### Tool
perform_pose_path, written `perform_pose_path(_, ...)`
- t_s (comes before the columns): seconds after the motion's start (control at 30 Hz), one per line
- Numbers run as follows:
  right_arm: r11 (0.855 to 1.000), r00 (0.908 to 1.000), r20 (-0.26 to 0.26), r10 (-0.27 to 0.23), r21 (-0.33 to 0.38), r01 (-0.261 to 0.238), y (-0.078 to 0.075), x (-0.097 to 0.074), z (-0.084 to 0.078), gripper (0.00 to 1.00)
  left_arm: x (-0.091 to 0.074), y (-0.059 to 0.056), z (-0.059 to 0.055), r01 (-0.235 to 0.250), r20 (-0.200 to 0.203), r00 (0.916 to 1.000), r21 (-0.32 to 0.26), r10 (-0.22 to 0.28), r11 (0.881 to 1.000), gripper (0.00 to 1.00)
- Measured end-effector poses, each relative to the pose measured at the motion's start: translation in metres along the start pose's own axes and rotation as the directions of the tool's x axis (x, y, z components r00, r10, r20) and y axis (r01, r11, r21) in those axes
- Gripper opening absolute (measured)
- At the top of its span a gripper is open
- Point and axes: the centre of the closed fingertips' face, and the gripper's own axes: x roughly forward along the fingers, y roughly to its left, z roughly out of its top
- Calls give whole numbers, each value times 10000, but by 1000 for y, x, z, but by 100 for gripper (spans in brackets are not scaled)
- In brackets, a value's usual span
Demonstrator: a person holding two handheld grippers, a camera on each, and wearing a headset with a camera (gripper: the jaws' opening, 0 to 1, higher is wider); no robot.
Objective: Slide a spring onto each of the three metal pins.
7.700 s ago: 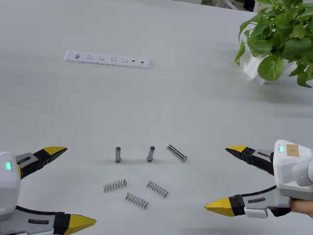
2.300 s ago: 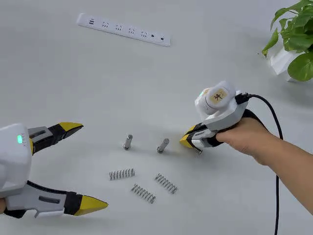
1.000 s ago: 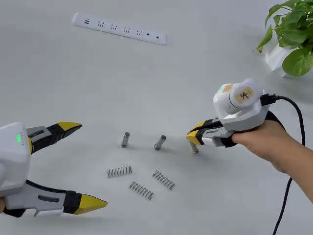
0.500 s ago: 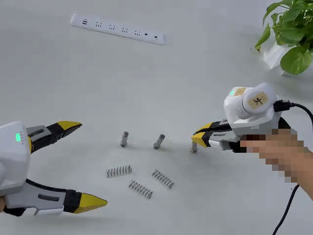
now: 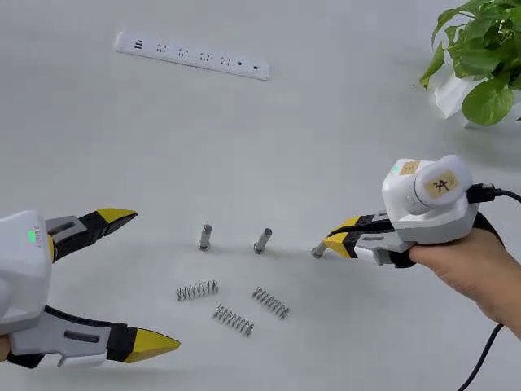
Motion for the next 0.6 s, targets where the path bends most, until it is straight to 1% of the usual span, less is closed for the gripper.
perform_pose_path(0.23,10000,10000,72,-1,88,0,-2,0,0,5,1,-1,1,27,-9,10000,-6,-27,10000,99)
perform_pose_path(0.6,10000,9999,128,48,16,-48,-2,2,3,5,2,-1,2,65,-1,10000,5,-65,10000,99)
